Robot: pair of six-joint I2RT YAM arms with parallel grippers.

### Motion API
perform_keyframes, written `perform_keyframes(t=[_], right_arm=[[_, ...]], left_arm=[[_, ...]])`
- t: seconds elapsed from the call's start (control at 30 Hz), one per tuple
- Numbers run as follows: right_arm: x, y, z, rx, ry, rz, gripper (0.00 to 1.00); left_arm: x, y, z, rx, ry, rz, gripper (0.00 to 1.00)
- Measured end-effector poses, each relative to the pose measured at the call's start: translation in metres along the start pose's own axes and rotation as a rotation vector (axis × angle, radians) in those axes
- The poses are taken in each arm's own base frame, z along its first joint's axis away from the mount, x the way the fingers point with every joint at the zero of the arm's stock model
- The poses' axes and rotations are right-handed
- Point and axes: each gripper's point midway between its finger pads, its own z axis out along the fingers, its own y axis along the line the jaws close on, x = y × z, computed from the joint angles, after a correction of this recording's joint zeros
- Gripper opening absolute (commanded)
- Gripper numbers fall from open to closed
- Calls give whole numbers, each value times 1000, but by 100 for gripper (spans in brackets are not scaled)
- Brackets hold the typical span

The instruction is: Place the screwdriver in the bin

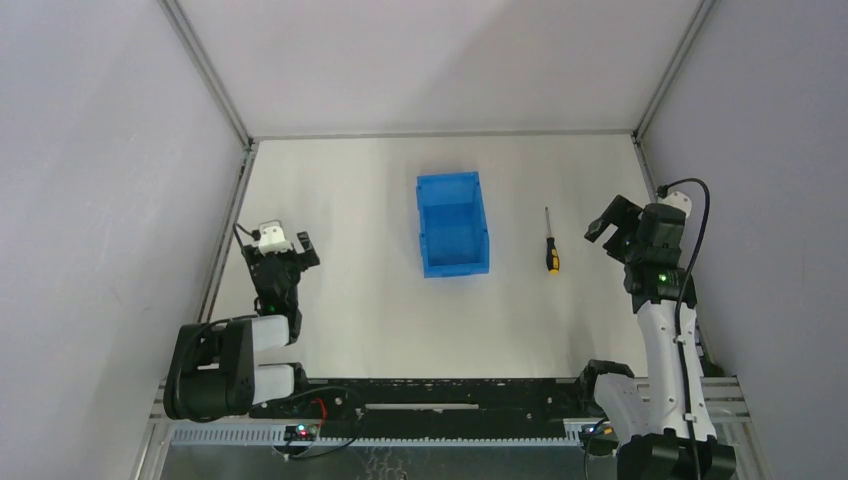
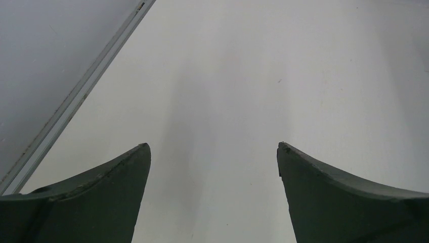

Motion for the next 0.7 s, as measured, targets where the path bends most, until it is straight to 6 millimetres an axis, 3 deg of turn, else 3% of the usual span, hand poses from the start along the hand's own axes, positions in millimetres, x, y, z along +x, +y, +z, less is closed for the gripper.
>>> perform_keyframes(t=[0.17, 0.3, 0.43, 0.57, 0.7], right_arm=[[6, 7, -2, -39, 35, -9, 100], [22, 18, 8, -75, 107, -53, 100], [52, 38, 32, -112, 243, -163, 100], [77, 54, 69, -107, 384, -274, 99], [94, 51, 103, -53, 469, -333, 97]], left_arm=[[0, 0, 0, 0, 0, 0, 100], [0, 0, 0, 0, 0, 0, 100], [0, 0, 0, 0, 0, 0, 100], [0, 0, 0, 0, 0, 0, 100], [0, 0, 0, 0, 0, 0, 100]])
